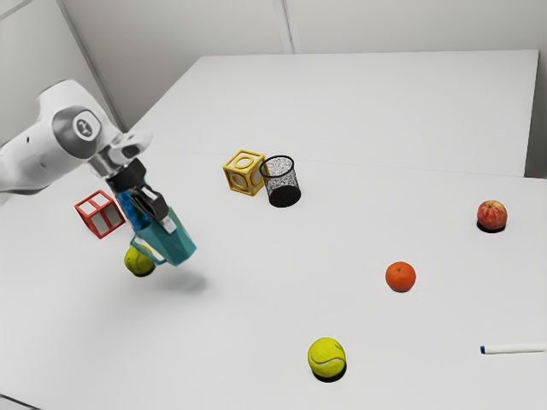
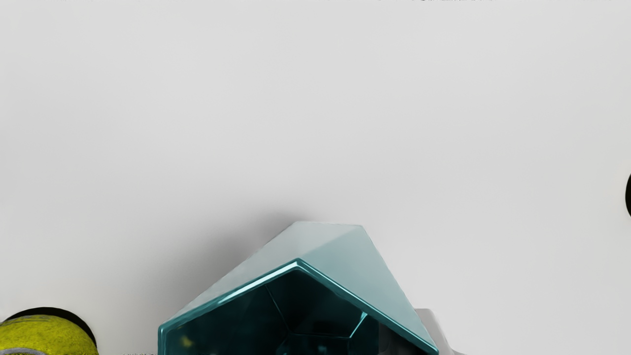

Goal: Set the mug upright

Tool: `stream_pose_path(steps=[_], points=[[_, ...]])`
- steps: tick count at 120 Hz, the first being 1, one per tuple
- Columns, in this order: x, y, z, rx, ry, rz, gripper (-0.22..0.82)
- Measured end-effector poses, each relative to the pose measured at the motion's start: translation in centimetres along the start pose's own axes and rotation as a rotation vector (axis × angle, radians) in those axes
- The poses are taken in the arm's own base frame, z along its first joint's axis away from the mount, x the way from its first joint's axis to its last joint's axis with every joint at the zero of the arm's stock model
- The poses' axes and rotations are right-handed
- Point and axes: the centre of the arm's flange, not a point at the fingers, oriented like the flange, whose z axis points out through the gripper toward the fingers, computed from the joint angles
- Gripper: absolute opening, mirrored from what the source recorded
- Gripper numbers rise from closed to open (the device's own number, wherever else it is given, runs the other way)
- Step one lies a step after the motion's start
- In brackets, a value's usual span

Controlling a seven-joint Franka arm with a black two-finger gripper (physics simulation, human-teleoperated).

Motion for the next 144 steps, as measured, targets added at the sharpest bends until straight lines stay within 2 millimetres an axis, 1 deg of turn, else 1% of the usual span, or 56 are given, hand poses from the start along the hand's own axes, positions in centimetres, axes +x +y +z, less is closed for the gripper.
stream_pose_path(steps=[30, 40, 46, 52, 66, 74, 93, 101, 115, 136, 144], points=[[1.5, -1.2, 0.6, 0.143, -0.024, -0.046, -0.18], [2.2, -1.2, 0.5, 0.21, -0.034, -0.044, -0.18], [3.0, -1.1, 0.9, 0.237, -0.039, -0.042, -0.18], [3.9, -0.6, 1.6, 0.255, -0.047, -0.034, -0.18], [6.4, 1.9, 3.6, 0.293, -0.068, 0.009, -0.18], [7.0, 2.0, 4.5, 0.302, -0.074, 0.0, -0.18], [7.4, 0.4, 5.3, 0.318, -0.08, -0.053, -0.18], [7.7, 0.7, 5.8, 0.326, -0.089, -0.055, -0.18], [7.6, 1.0, 6.6, 0.339, -0.118, -0.06, -0.18], [7.1, 0.5, 8.5, 0.334, -0.177, -0.087, -0.18], [7.0, 0.4, 8.8, 0.333, -0.187, -0.098, -0.17]])
